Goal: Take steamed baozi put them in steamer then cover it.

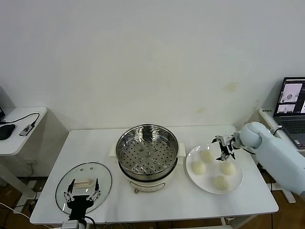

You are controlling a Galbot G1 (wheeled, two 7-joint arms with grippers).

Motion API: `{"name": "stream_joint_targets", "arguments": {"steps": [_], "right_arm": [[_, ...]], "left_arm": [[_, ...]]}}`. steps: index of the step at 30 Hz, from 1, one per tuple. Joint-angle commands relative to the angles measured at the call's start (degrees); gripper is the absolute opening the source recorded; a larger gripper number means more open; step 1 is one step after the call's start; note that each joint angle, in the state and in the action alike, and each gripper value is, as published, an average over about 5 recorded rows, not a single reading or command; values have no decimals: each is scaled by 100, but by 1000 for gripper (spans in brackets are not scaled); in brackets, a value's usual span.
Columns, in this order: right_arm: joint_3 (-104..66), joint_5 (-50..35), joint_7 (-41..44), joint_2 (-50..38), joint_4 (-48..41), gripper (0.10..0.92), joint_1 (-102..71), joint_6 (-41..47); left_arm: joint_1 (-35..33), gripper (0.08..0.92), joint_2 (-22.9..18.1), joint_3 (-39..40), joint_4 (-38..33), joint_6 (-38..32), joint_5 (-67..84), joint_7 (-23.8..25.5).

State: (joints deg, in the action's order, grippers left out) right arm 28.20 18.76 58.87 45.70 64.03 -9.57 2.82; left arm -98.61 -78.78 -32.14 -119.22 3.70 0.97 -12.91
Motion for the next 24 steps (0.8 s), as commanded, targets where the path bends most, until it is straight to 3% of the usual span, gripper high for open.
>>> {"name": "stream_joint_targets", "arguments": {"steps": [1,14,24], "right_arm": [[710,33,184,434,-661,823,525,87],[663,117,28,754,-1054,821,421,138],[618,179,-67,936,-1220,759,388,216]], "left_arm": [[9,823,14,-46,12,6,7,8],[23,823,15,-120,-18,-6,-11,-1],[33,823,13,-140,-11,-17,-18,1]]}}
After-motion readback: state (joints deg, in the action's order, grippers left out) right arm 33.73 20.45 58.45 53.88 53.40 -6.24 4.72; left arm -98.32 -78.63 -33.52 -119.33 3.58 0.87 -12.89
